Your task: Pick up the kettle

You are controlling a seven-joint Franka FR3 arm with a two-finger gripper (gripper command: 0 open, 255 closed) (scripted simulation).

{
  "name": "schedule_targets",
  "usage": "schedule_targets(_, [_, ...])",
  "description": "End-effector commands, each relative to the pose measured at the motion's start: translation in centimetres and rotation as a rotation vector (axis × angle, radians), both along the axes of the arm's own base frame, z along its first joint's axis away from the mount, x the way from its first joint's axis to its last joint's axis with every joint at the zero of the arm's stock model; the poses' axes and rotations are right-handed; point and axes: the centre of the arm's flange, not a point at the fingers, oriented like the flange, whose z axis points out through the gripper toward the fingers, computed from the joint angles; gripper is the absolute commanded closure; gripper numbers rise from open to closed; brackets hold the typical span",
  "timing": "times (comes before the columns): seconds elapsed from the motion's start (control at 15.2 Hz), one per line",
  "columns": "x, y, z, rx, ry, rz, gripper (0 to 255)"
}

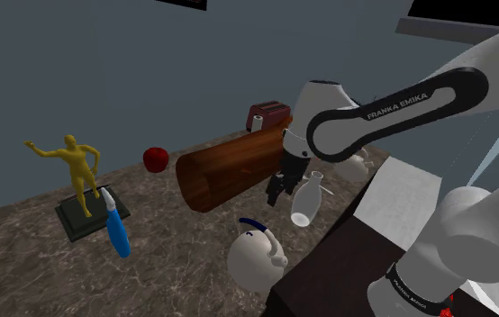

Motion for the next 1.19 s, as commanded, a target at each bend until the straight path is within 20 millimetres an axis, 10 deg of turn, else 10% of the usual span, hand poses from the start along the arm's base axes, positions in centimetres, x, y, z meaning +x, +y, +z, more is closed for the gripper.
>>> schedule_targets(0.0, [0.1, 1.2, -2.7, 0.0, 0.0, -0.003, 0])
schedule_targets(0.26, [0.9, 3.7, -7.3, -0.002, 0.003, -0.006, 0])
schedule_targets(0.92, [1.0, 3.9, -11.5, -0.002, 0.003, -0.006, 0])
schedule_targets(0.99, [1.0, 3.9, -11.6, -0.002, 0.003, -0.006, 255])
schedule_targets(1.12, [1.0, 3.8, -11.5, -0.002, 0.003, -0.006, 255])
